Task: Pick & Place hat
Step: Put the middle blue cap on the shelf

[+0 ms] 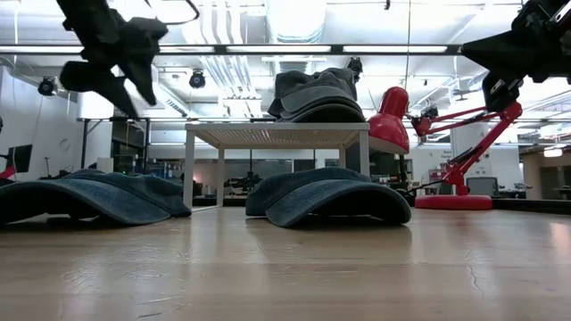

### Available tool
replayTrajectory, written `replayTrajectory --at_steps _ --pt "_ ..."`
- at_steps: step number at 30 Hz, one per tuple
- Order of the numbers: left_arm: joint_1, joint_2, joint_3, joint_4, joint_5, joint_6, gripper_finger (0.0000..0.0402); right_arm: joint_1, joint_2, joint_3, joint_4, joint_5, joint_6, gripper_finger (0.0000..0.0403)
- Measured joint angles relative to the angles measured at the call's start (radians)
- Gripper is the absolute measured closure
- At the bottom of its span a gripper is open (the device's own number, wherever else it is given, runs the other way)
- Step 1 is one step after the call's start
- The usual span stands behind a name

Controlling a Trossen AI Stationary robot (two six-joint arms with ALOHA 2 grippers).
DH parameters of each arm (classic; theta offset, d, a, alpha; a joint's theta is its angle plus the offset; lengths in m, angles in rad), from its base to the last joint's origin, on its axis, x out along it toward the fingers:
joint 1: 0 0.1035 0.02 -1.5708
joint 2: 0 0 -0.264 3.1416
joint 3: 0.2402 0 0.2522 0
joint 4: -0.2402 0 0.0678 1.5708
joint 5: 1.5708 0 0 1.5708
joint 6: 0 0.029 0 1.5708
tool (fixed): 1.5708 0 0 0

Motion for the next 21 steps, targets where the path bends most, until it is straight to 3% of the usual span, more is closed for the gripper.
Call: replayTrajectory --at_steps 6,11,21 --pt "-0.057 0.103 0.041 -0.138 -0.007 -0.184 0.0179 0.0 -0.001 0.0 0.001 0.0 0.0 0.0394" --pt "-0.093 0.165 0.041 -0.149 0.005 -0.296 0.0179 0.0 -0.002 0.0 0.002 0.0 0.0 0.0394" --pt "-0.094 0.25 0.034 -0.148 0.052 -0.306 0.0179 0.0 -0.003 0.0 0.003 0.0 0.0 0.0394"
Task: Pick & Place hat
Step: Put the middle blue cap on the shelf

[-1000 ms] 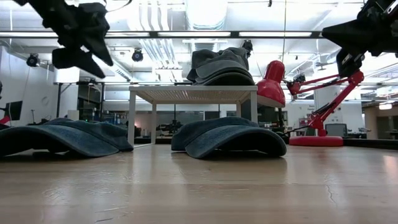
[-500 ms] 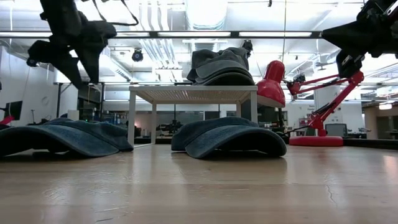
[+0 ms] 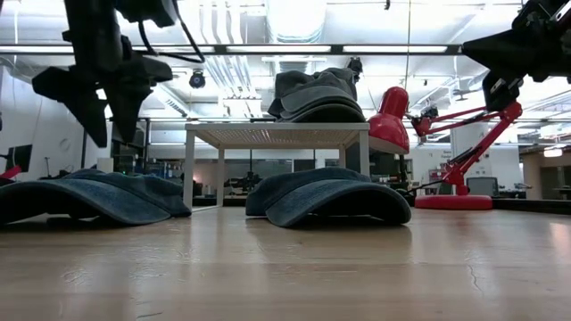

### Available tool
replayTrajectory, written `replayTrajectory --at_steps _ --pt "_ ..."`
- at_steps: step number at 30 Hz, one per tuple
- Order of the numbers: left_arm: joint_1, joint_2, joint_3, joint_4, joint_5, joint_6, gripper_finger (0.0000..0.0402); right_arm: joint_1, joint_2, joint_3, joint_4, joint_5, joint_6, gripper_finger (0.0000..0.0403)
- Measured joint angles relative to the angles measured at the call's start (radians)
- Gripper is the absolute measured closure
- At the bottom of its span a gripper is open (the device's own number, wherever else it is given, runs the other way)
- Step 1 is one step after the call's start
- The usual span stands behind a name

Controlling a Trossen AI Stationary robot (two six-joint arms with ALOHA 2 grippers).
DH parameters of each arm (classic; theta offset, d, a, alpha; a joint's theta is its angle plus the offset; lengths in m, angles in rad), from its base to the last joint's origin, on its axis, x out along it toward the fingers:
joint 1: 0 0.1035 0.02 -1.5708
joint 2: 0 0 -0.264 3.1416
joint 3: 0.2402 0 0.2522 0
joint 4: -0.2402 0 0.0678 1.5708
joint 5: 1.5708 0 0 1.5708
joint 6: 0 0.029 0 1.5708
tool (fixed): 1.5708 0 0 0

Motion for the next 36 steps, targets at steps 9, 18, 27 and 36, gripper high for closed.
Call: replayTrajectory --at_steps 9,18,27,36 --pt "0.0 0.042 0.0 0.003 0.002 0.0 0.0179 0.0 0.0 0.0 0.001 0.0 0.004 0.0394" --pt "0.0 0.073 0.0 0.005 0.003 -0.02 0.0179 0.0 0.0 0.0 0.002 -0.001 0.004 0.0394" --pt "0.0 0.084 0.0 0.075 0.043 -0.083 0.0179 0.0 0.0 0.0 0.002 -0.001 0.004 0.0394" --pt "-0.08 0.084 0.0 0.14 0.094 -0.305 0.0179 0.0 0.0 0.0 0.002 -0.001 0.004 0.0394"
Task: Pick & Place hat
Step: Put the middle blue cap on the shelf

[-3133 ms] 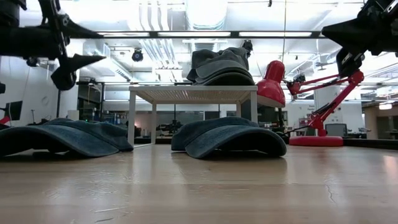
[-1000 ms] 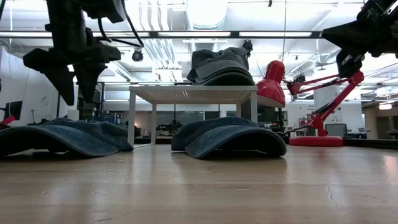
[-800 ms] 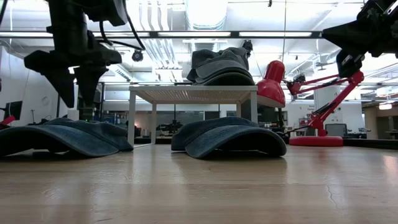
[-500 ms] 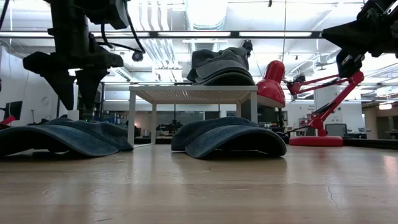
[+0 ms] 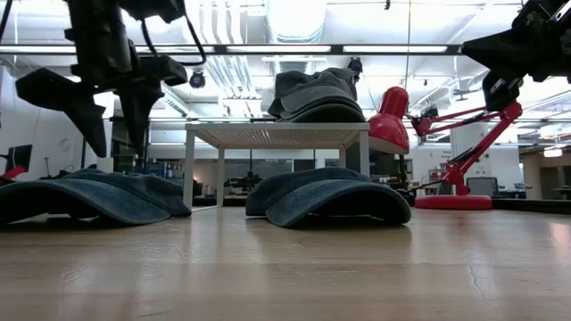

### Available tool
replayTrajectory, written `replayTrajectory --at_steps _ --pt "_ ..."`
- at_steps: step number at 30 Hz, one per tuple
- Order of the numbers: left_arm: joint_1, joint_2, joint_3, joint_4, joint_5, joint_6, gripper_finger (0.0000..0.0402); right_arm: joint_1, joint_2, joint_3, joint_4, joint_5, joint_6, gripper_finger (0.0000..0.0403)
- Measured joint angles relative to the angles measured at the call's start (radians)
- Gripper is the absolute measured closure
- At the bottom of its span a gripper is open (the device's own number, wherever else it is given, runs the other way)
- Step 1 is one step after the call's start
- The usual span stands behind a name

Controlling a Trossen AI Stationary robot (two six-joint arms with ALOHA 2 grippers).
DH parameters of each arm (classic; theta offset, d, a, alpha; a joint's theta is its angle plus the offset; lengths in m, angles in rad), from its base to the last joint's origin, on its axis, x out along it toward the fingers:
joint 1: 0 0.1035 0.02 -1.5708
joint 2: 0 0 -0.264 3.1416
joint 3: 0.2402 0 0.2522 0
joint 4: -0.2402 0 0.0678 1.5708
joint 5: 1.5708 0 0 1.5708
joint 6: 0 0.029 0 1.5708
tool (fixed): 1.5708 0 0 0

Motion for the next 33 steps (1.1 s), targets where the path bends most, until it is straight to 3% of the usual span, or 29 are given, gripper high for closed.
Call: replayTrajectory --at_steps 7,33 --pt "-0.072 0.0 0.0 0.0 -0.069 -0.14 0.0179 0.0 0.0 0.0 0.0 0.0 0.0 0.0394" --pt "-0.073 0.0 -0.042 0.009 -0.112 -0.116 0.0179 0.0 0.0 0.0 0.0 0.0 0.0 0.0394"
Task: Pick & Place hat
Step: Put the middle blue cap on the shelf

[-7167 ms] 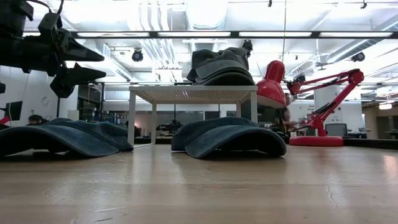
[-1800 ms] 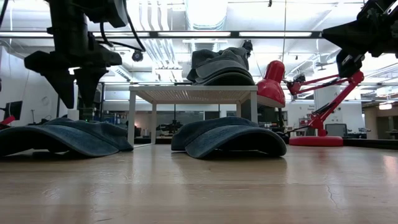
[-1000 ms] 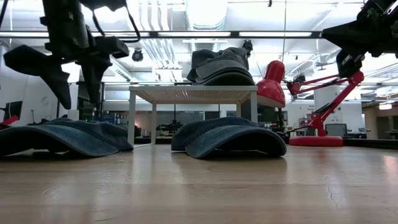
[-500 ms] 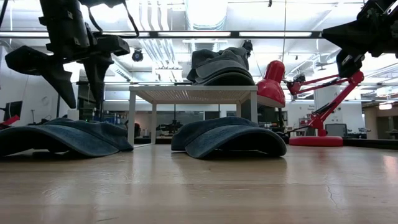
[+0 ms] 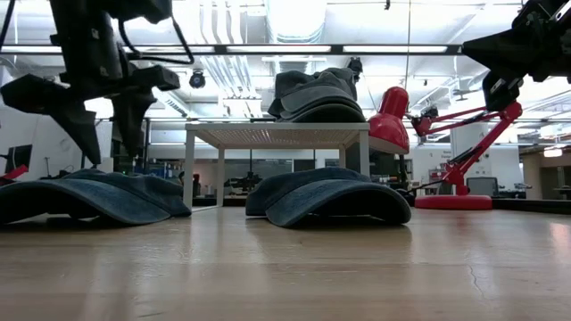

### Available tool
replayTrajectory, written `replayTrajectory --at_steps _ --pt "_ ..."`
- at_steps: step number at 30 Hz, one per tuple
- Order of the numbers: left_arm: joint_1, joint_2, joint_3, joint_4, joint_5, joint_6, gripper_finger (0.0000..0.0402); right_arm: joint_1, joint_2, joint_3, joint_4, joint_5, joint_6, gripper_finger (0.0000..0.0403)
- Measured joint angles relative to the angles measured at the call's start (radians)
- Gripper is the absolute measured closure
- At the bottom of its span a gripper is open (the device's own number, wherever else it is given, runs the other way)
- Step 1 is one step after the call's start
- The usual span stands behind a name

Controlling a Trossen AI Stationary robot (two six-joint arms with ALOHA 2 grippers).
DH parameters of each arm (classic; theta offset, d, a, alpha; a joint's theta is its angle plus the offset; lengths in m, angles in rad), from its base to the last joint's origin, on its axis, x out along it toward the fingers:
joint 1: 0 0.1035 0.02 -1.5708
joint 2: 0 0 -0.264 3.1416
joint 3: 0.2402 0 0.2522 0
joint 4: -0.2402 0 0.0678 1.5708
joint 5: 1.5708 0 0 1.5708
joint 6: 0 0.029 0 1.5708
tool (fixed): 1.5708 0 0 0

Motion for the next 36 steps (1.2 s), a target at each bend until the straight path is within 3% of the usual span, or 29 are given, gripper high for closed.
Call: replayTrajectory --at_steps 9,21,28,36 --pt "0.0 0.0 -0.042 0.027 0.0 -0.01 0.0173 0.0 0.0 0.0 0.0 0.0 0.0 0.0394" --pt "0.006 0.0 -0.057 0.029 -0.029 -0.003 0.0075 0.0 0.0 0.0 0.0 0.0 0.0 0.0394" --pt "0.019 0.0 -0.077 0.053 -0.037 0.001 0.0072 0.0 0.0 0.0 0.0 0.0 0.0 0.0394" --pt "0.021 0.0 -0.206 0.251 -0.033 -0.001 0.0073 0.0 0.0 0.0 0.0 0.0 0.0 0.0394"
